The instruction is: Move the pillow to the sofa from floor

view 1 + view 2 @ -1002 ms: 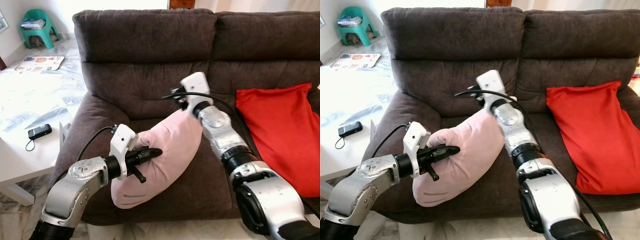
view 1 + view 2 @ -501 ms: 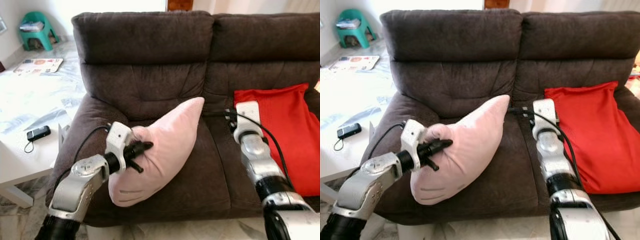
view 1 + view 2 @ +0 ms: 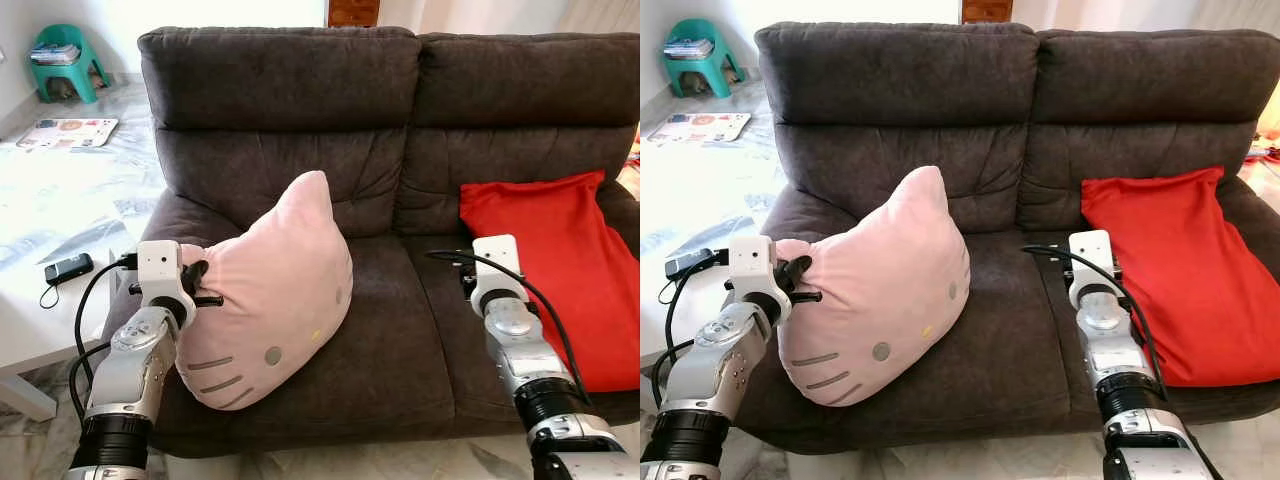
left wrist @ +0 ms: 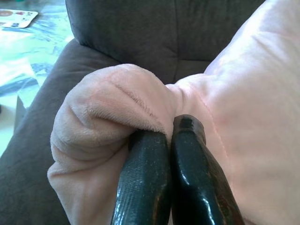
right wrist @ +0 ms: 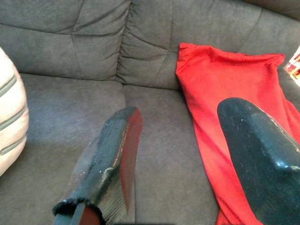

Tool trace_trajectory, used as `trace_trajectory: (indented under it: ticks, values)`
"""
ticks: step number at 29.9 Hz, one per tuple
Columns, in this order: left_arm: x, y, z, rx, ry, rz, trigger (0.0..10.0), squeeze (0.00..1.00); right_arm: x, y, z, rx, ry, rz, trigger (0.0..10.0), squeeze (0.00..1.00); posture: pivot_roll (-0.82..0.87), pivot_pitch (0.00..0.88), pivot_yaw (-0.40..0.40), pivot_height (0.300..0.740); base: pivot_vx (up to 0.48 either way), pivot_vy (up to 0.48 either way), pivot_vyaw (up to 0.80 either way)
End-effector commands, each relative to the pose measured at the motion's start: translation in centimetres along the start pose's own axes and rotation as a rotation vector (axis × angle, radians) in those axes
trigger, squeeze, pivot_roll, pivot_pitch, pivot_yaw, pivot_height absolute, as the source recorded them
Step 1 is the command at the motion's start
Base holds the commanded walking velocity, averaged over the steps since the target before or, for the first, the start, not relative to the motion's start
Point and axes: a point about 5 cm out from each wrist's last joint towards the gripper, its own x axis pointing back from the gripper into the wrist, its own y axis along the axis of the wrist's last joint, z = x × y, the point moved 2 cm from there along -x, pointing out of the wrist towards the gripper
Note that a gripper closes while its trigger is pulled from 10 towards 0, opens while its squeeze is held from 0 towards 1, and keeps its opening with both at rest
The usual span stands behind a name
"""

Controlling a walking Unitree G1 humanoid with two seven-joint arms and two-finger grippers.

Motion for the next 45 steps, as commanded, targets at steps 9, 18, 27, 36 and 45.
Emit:
trace_trajectory:
  ticks: [9,18,27,36,45]
  values:
    - [2.1,-2.4,3.9,0.069,0.376,0.011,10.0,0.00,1.0,-2.6,0.5,0.001,0.018,0.058,10.0,0.00,0.04,0.041,-0.058,0.740,0.000,0.000,0.00]
    - [2.5,-5.5,-0.6,0.264,-0.011,0.151,10.0,0.00,1.6,-4.1,1.5,-0.030,0.050,0.096,10.0,0.00,0.04,0.047,-0.054,0.740,0.000,0.000,0.00]
    - [2.3,-5.6,-0.2,0.257,-0.032,0.134,10.0,0.00,1.7,-3.9,2.1,-0.046,0.085,0.063,10.0,0.00,0.04,0.044,-0.052,0.740,0.000,0.000,0.00]
    - [2.2,-5.1,-0.8,0.003,-0.114,0.071,10.0,0.00,2.4,-5.5,2.6,-0.119,0.087,0.069,10.0,0.00,0.03,0.033,-0.045,0.740,0.000,0.000,0.00]
    - [2.1,-4.0,-0.3,0.027,-0.075,-0.007,10.0,1.00,2.8,-6.5,2.7,-0.126,0.088,0.089,10.0,0.00,0.03,0.020,-0.040,0.740,0.000,0.000,0.00]
